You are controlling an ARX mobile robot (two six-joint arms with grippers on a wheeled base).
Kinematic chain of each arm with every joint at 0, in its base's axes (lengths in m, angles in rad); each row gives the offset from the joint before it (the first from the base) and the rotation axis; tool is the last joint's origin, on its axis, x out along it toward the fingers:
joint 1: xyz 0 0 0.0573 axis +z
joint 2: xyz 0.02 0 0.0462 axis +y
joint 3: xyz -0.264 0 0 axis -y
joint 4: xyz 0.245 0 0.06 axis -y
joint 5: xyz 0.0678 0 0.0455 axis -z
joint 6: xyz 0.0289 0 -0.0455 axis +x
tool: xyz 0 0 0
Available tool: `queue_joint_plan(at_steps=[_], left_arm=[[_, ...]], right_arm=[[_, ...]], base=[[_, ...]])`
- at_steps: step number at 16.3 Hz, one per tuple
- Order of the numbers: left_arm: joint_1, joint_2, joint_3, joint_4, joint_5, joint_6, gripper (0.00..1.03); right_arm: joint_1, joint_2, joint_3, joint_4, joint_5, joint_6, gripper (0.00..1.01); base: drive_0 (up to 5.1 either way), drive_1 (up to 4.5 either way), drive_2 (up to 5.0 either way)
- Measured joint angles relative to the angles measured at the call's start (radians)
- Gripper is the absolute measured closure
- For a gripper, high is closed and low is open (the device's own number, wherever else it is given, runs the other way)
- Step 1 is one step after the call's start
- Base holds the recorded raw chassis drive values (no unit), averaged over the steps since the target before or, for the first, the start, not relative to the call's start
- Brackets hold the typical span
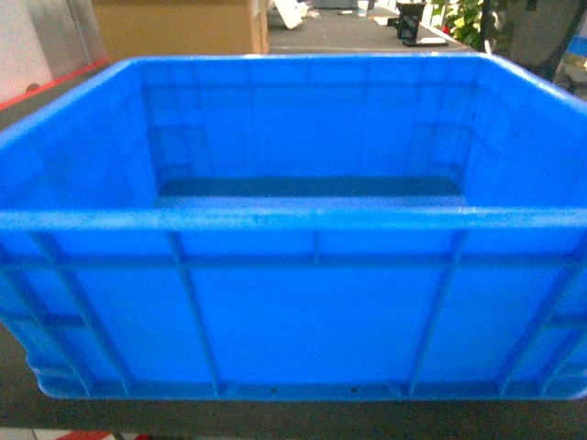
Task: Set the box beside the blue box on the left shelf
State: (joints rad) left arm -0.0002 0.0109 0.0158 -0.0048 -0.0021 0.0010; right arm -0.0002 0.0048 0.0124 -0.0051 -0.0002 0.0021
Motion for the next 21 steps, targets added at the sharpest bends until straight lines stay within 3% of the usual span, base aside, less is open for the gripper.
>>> queue_joint_plan(at_steps=[21], left_arm=[[0.000, 0.000, 0.000, 0.000, 0.002, 0.000, 0.05]], right_arm=[[0.000, 0.000, 0.000, 0.000, 0.000, 0.000, 0.03]], base=[[0.0, 0.00, 0.0]])
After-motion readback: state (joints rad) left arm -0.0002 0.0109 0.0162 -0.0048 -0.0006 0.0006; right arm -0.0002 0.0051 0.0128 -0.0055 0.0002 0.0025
